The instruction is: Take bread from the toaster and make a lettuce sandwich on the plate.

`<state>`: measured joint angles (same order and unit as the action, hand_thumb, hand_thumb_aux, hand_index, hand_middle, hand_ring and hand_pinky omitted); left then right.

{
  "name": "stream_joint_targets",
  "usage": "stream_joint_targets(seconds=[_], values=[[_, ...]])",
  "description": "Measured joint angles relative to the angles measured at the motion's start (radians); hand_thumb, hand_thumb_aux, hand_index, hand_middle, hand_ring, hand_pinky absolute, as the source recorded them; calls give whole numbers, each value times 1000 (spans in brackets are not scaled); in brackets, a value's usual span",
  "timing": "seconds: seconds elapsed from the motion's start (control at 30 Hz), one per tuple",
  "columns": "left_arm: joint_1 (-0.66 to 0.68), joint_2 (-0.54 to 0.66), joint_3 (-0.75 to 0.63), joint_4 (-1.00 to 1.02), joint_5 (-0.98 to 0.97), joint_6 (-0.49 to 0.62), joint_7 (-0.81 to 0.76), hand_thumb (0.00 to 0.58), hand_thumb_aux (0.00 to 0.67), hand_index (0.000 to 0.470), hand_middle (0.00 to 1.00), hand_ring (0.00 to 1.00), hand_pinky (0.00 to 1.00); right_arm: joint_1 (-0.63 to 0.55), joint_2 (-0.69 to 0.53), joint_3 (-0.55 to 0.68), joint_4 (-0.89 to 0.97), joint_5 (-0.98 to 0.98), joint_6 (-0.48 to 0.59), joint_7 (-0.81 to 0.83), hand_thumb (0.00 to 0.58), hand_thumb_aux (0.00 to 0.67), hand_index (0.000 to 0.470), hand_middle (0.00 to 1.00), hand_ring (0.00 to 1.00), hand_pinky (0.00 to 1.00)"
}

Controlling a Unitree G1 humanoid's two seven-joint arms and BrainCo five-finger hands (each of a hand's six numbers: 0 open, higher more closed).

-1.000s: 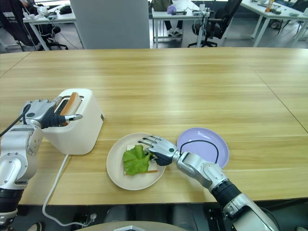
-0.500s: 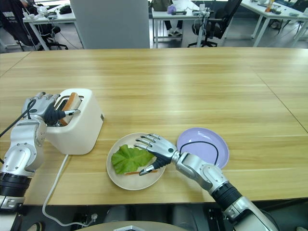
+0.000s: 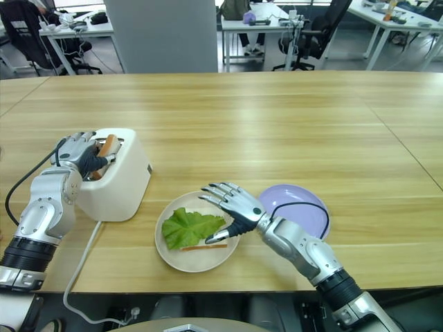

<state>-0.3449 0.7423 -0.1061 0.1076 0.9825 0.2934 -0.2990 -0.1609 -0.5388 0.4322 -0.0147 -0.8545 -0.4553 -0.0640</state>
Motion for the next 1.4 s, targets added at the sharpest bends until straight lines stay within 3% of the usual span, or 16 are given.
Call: stream_joint_targets(seconds=[0.1, 0.17, 0.27, 0.3, 0.43, 0.83, 0.97, 1.17, 1.4], values=[[-1, -4, 2, -1, -22, -2, 19, 580, 670, 460, 16, 16, 16, 25, -15, -57, -22, 28, 0, -16, 0, 0, 0, 0, 0, 0], [-1, -9, 3, -1, -37, -3, 40, 580, 670, 460, 408, 408, 408, 50, -24, -99, -36, 49, 0, -30, 0, 0, 0, 0, 0, 0], [-2, -8, 9, -10, -51, -7, 82, 580, 670, 460, 710, 710, 710, 86, -39, -141, -39, 65, -4, -44, 0, 0, 0, 0, 0, 0], [-3, -5, 13, -15, -54, -9, 94, 580, 670, 460, 800, 800, 800, 94, -42, -144, -39, 65, -5, -45, 0, 0, 0, 0, 0, 0], [-26, 18, 39, -40, -66, -34, 152, 580, 670, 460, 1000, 1000, 1000, 128, -45, -160, -43, 64, -16, -52, 0, 0, 0, 0, 0, 0], [-83, 68, 199, -288, -154, -114, 230, 580, 670, 460, 1000, 1000, 1000, 155, -44, -187, -70, 64, -50, -72, 0, 0, 0, 0, 0, 0], [-119, 4, 217, -401, -330, -102, 89, 580, 670, 460, 1000, 1000, 1000, 164, -45, -194, -111, 53, -85, -93, 0, 0, 0, 0, 0, 0], [-29, -59, 51, -422, -540, -128, -186, 580, 670, 460, 1000, 1000, 1000, 170, -59, -193, -163, -14, -148, -128, 0, 0, 0, 0, 0, 0], [-9, -90, -153, -269, -650, -385, -352, 580, 670, 460, 1000, 1000, 1000, 194, -87, -150, -213, -47, -242, -113, 0, 0, 0, 0, 0, 0]])
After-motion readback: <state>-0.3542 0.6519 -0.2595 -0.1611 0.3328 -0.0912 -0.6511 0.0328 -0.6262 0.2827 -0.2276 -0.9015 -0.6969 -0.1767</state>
